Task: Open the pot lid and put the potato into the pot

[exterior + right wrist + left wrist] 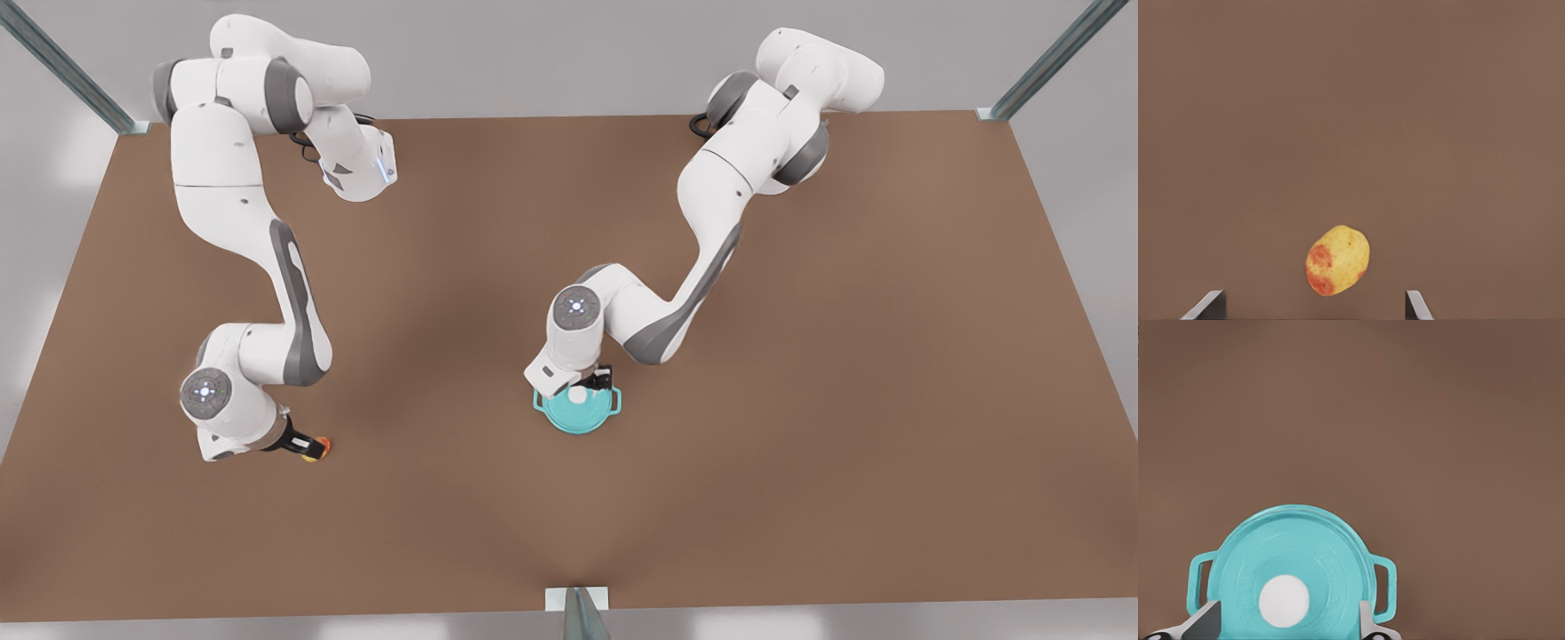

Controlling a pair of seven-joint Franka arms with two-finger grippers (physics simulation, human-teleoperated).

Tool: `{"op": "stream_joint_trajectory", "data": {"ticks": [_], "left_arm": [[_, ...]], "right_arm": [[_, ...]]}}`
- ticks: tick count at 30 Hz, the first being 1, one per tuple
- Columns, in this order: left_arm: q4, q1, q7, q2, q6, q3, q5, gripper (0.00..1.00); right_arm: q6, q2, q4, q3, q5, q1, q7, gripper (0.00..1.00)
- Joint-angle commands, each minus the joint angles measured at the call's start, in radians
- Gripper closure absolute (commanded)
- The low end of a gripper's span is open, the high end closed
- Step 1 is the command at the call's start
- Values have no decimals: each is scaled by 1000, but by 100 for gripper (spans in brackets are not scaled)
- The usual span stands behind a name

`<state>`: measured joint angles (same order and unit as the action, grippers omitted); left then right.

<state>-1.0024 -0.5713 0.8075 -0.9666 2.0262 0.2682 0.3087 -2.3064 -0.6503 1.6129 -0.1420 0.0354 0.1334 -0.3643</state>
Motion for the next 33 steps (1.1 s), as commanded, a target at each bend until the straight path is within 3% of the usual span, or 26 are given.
{"op": "stream_joint_trajectory", "data": {"ticks": [1,7,20,21,24,26,30,33], "left_arm": [[-7,-4,326,2,9,0,15,0],[-27,-2,299,-18,19,-1,17,0],[-41,10,233,-32,23,-7,17,1],[-41,10,234,-32,23,-7,17,4],[-41,10,237,-32,22,-7,17,41],[-41,11,234,-29,11,-9,17,55],[-27,30,182,3,-115,-12,12,55],[-18,191,-20,26,-146,-4,10,55]], "right_arm": [[-96,-26,-5,-1,5,-1,-188,0],[-249,-69,64,-1,8,-17,-194,0],[-320,-92,113,7,15,-3,-236,0],[-321,-92,114,7,14,-5,-234,0],[-357,-91,145,7,15,-5,-235,0],[-357,-89,151,7,15,-1,-239,0],[-358,-88,163,7,15,2,-239,0],[-358,-88,163,7,15,0,-240,4]]}}
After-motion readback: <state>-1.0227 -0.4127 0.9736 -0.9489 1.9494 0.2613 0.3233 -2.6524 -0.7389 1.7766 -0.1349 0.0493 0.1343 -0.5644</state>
